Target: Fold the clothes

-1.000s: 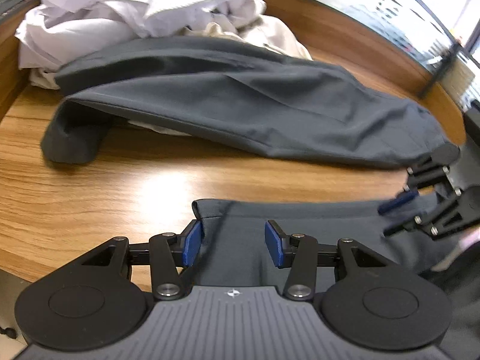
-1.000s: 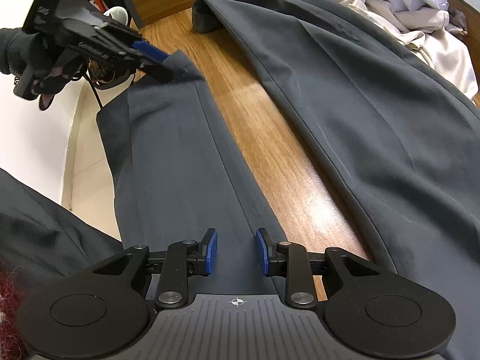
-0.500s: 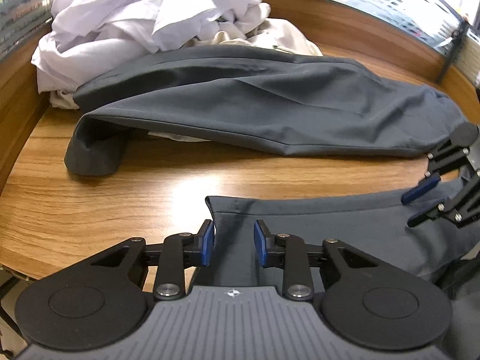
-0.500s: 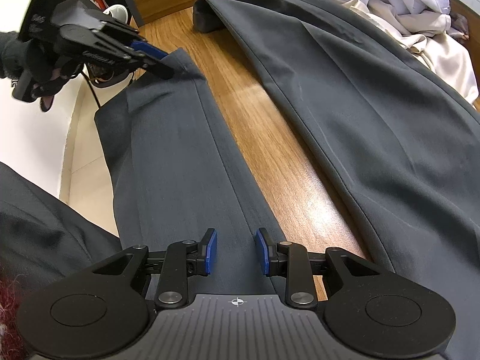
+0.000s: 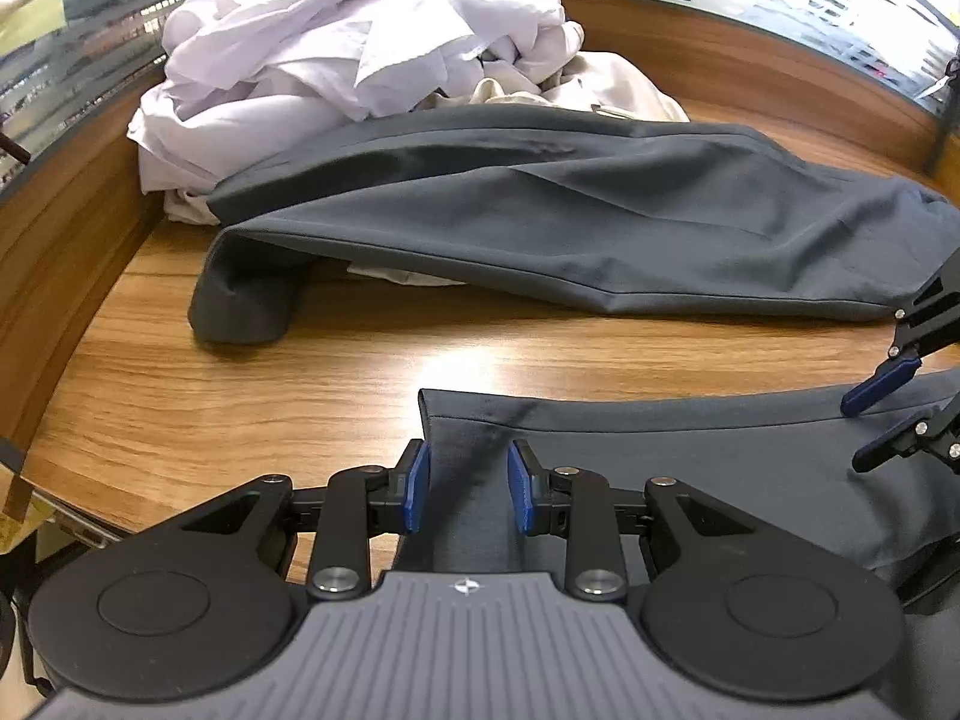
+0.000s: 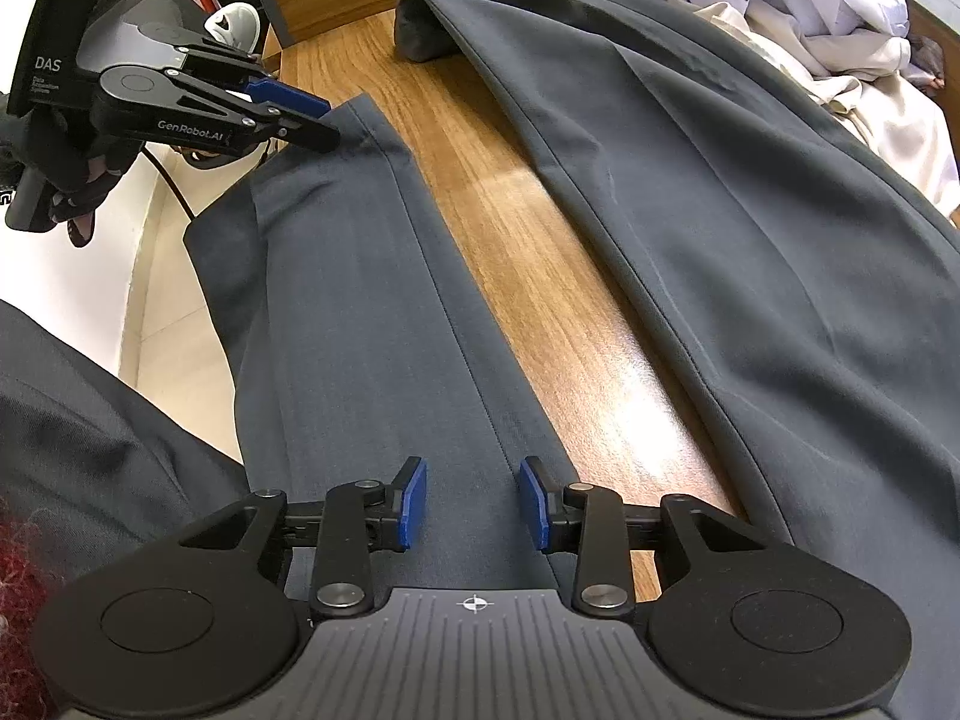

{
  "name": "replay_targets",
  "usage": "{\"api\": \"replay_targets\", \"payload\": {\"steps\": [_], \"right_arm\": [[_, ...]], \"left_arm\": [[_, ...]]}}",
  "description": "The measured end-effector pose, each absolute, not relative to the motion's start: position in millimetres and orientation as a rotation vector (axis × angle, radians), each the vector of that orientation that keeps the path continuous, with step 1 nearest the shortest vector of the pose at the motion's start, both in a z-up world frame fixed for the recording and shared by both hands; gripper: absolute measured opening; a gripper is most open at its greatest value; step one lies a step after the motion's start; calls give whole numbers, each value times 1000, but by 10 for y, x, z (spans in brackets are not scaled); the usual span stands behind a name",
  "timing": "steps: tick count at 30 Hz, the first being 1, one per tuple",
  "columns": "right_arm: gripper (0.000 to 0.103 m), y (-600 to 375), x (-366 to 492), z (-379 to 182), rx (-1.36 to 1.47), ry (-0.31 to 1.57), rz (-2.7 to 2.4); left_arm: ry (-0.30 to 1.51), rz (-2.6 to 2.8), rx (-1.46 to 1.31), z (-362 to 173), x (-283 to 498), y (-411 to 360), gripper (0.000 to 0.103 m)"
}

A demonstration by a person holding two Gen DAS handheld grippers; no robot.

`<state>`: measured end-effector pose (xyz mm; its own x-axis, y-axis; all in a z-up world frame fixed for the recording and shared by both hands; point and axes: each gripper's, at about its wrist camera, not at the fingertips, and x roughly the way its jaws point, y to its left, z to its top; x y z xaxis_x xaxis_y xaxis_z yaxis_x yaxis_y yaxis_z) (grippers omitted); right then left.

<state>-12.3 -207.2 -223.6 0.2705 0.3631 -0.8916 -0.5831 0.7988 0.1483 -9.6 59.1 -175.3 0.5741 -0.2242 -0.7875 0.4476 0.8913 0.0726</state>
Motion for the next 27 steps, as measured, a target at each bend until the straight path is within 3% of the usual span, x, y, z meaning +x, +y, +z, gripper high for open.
{"api": "replay_targets", "payload": {"steps": [18, 19, 21, 27], "right_arm": [[37, -2071, -163, -2242, -217, 1120, 633], [37, -2070, -159, -2242, -220, 1121, 633], [37, -2067, -151, -2238, -219, 1124, 632], [37, -2090, -90, -2036, -193, 1057, 625]], "left_arm": [[990, -496, 141, -1915, 196, 618, 32], [988, -490, 144, -1931, 210, 610, 26], [989, -493, 133, -1936, 231, 621, 2], [1016, -596, -139, -1600, 346, 947, 2]]}}
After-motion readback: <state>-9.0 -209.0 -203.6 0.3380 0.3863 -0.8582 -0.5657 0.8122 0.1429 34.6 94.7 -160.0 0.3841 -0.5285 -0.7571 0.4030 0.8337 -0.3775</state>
